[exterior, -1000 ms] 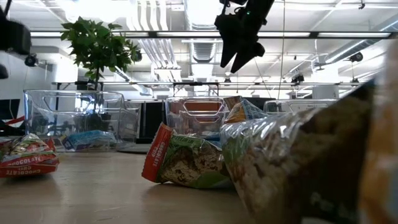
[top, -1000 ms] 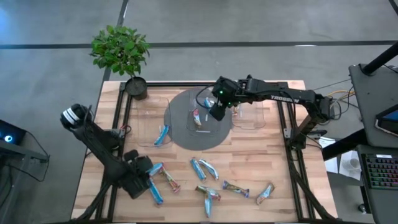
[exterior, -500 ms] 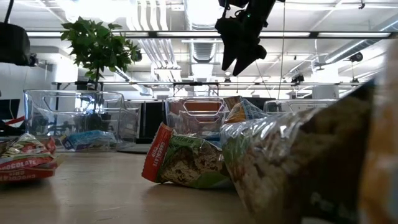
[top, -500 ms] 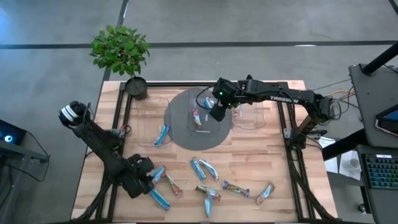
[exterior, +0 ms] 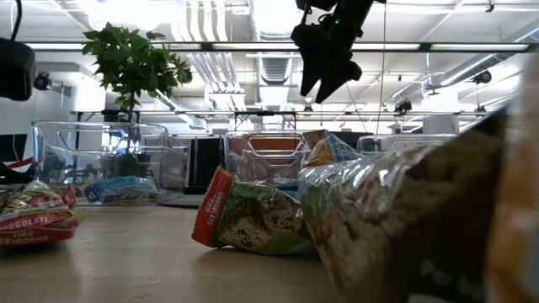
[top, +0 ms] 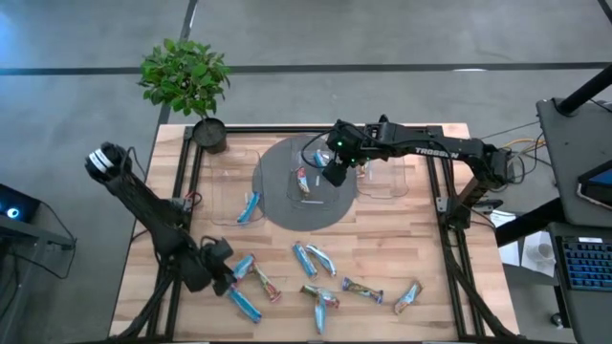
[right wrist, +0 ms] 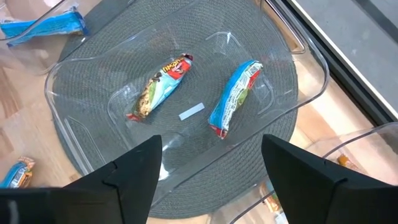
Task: Pick and place Granola Bars by type
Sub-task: Put the red granola bar into the middle transparent bin
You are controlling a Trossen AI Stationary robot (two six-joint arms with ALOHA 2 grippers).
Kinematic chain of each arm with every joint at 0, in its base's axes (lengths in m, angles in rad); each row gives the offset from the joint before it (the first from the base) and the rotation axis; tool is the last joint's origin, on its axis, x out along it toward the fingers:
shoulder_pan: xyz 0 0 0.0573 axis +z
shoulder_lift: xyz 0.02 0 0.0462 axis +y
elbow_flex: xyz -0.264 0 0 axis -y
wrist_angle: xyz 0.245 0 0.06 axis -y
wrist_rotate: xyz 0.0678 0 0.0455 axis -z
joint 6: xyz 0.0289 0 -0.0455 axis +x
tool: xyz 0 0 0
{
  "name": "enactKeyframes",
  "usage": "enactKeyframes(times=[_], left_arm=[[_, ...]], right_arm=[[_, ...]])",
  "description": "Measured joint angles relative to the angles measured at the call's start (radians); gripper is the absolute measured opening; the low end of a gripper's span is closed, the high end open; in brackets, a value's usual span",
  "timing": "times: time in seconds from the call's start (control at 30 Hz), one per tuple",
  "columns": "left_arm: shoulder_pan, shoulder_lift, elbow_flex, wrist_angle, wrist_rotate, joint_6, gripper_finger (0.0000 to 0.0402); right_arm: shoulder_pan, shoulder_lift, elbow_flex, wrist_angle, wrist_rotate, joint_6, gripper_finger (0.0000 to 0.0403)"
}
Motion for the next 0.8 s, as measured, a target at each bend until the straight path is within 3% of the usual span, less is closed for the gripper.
enactKeyframes(times=[0.13, 0.33, 0.8], left_arm=[[0.0, 0.046, 0.026, -0.035, 0.001, -0.005, 0.0156], [0.0, 0.139, 0.13, -0.222, 0.004, 0.002, 0.0156], [-0.024, 0.291, 0.193, -0.229, -0.022, -0.048, 0.0156]], right_arm=[[0.005, 0.0, -0.003, 0.001, 0.0, 0.009, 0.0262], [0.009, 0.0, -0.008, 0.001, -0.001, 0.009, 0.0263], [0.008, 0.0, -0.012, 0.005, 0.002, 0.009, 0.0259]])
